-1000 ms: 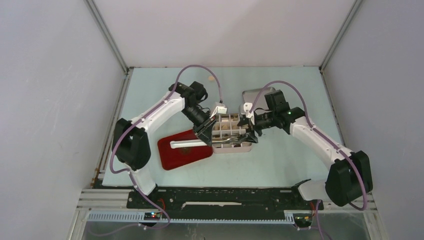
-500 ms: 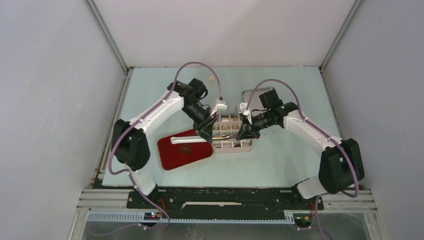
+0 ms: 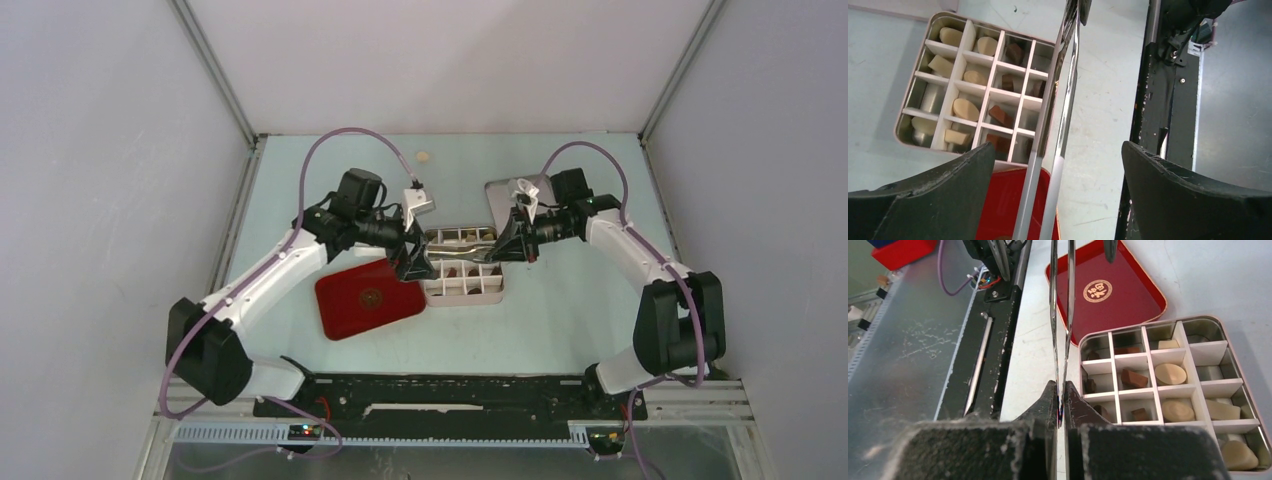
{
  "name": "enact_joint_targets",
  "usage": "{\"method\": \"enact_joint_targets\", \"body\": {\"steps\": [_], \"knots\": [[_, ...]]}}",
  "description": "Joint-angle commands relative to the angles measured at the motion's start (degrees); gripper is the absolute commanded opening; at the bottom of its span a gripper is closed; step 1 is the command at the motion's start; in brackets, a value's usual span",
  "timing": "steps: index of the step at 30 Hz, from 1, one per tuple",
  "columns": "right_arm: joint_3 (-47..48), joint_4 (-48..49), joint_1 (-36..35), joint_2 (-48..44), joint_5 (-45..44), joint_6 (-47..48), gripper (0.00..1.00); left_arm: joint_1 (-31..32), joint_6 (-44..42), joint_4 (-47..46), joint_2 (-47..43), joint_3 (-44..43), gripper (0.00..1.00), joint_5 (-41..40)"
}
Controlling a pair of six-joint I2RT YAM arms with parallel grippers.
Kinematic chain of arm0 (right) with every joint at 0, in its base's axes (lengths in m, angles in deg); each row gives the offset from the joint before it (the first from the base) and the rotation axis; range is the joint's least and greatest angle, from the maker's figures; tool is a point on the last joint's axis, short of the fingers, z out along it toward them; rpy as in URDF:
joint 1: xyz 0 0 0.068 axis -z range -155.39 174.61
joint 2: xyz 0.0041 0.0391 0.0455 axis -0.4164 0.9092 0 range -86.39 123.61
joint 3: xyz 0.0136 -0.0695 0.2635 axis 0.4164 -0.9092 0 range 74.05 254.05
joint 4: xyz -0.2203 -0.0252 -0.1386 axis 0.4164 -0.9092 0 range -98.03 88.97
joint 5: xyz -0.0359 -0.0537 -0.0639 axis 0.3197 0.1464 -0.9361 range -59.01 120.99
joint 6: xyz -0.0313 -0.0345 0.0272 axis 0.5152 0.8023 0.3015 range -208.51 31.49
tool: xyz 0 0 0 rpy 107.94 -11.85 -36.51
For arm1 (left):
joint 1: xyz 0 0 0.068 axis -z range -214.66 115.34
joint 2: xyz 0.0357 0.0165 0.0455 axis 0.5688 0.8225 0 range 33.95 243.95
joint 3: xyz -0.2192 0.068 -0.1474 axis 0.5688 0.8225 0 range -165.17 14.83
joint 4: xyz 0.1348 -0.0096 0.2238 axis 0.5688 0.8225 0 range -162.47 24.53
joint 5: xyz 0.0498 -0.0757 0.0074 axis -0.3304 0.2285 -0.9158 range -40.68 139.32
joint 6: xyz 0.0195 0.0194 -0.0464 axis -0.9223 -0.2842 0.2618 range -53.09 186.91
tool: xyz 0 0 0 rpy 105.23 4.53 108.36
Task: Pack the chocolate
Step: Pick up the clamp from the center of the board.
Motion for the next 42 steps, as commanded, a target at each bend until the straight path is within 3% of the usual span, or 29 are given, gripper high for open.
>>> {"method": "enact_joint_targets", "body": {"steps": [1, 10, 12, 16, 18, 25, 27, 32, 38, 42], "knots": [[2.95, 0.44, 0.39, 1.22, 7.72, -2.21, 0.00, -0.15, 3.86, -8.87, 0.99, 2.73, 0.99, 6.16], [2.92, 2.82, 3.01, 3.87, 13.14, -6.47, 0.00, 0.17, 2.81, -6.90, 4.20, -0.62, 1.00, 10.31], [2.88, 1.90, 3.49, 3.86, 13.43, -5.53, 0.00, 0.29, 2.11, -4.73, 4.97, -2.19, 0.93, 9.59], [2.96, 1.27, 4.17, 3.93, 13.79, -4.73, 0.00, 0.15, -7.42, 9.06, 8.71, -8.44, 0.71, 9.23], [2.96, 1.20, 4.21, 4.09, 13.87, -4.62, 0.00, 0.01, -8.32, 11.24, 9.67, -9.75, 0.61, 8.82], [2.91, 0.46, 4.25, 4.30, 12.98, -4.01, 0.01, -0.40, -11.84, 12.29, 9.39, -9.47, 0.48, 8.62], [2.95, -0.12, 4.21, 4.40, 12.36, -3.44, 0.12, -0.40, -13.99, 15.04, 10.19, -11.55, 0.44, 8.10], [2.96, -0.38, 5.53, 3.24, 10.79, -4.03, 0.49, -0.61, -16.05, 20.62, 12.61, -15.48, 0.40, 3.57], [3.48, -2.41, 9.96, 2.22, 12.42, -3.62, 0.54, -1.36, -11.88, 19.45, 14.22, -16.53, 0.33, 0.39], [6.00, -12.17, 11.21, 4.15, 12.24, 6.22, 0.60, -1.36, -12.70, 21.43, 15.49, -17.94, 0.32, -0.30]]}}
